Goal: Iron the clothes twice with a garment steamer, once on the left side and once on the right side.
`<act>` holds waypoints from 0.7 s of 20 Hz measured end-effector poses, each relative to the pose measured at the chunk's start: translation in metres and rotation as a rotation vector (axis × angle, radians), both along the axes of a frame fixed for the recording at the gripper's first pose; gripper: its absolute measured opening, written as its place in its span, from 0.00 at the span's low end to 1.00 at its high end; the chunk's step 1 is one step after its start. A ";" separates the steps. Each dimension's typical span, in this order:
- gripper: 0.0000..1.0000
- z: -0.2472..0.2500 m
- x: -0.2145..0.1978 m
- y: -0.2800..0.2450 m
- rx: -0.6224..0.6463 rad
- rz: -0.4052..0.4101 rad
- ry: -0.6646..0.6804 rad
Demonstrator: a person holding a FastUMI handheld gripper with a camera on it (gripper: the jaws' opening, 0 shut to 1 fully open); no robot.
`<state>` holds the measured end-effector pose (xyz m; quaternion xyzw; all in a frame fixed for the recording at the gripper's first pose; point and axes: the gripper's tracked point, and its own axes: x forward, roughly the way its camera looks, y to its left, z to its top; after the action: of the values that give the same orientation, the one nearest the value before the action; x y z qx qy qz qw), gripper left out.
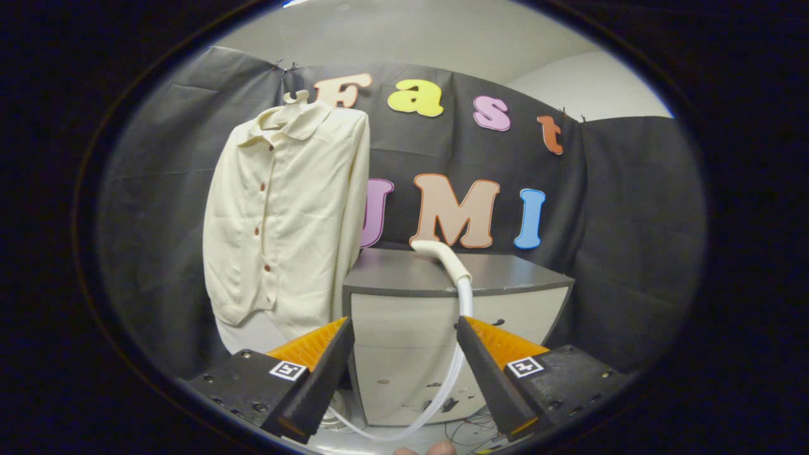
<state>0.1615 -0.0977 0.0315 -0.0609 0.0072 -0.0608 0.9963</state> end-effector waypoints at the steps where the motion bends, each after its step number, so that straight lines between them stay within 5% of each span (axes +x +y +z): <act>1: 0.99 0.003 0.016 -0.010 0.010 0.006 0.001; 14: 0.99 0.017 0.218 -0.097 0.066 0.067 0.040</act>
<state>0.3791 -0.1946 0.0486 -0.0296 0.0270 -0.0257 0.9989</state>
